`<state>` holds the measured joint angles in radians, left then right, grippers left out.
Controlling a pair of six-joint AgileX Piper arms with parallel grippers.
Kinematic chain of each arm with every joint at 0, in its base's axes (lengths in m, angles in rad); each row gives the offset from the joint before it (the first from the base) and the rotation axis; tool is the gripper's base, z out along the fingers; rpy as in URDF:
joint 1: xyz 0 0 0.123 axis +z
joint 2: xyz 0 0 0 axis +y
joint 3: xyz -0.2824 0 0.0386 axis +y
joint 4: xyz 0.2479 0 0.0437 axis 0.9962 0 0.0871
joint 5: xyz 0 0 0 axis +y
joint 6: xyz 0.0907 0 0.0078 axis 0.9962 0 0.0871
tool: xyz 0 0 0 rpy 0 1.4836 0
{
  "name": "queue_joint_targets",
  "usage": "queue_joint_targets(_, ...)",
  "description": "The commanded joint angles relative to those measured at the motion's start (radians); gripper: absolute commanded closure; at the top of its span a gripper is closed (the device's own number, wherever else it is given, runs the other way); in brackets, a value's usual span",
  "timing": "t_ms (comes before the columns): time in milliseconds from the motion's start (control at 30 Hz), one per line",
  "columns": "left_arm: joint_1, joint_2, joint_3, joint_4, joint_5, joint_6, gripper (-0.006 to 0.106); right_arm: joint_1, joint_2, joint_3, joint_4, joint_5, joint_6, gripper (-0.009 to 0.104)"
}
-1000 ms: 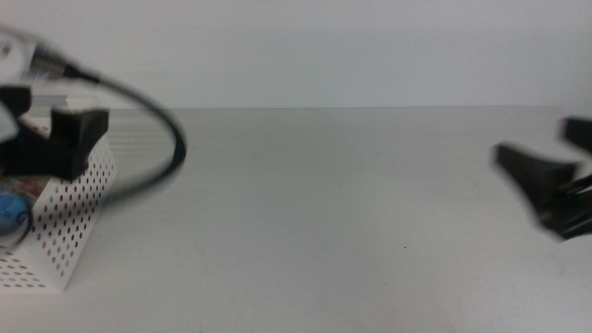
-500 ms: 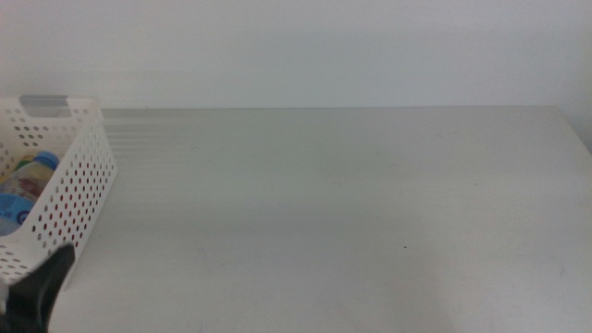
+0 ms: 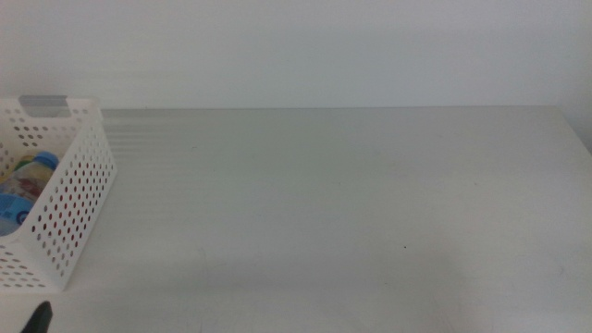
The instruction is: Use arms to grab the bottles and put them into the dustbin to the left of the table.
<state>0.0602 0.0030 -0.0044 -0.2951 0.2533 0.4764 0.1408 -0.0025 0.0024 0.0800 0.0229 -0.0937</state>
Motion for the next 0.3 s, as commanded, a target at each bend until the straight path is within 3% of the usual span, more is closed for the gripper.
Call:
queue_joint_targets(0,0.002,-0.033,0.000,-0.018,-0.080,-0.005,0.016,-0.006,-0.023,0.000,-0.004,-0.077,-0.008,0.023)
queue_joint_targets(267,0.002,-0.032,0.040,-0.019,-0.066,-0.005,0.016,-0.008,-0.035,0.017,0.000,-0.049,-0.008,0.023)
